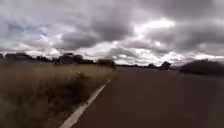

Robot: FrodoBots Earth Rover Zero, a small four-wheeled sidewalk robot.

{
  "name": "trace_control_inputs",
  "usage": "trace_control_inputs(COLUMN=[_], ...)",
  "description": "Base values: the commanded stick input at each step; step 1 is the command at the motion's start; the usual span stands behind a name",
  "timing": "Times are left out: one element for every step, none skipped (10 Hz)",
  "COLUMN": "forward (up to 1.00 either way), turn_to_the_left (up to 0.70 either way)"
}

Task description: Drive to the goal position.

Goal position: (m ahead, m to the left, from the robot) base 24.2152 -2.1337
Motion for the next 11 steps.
trace_control_inputs(forward=[1.0, 1.0, 1.0, 1.0, 1.0, 1.0, 1.0, 1.0, 1.0, 1.0, 1.0], turn_to_the_left=[0.04, 0.04, 0.04, 0.04, 0.04, 0.04, 0.04, -0.36, -0.36, -0.36, -0.36])
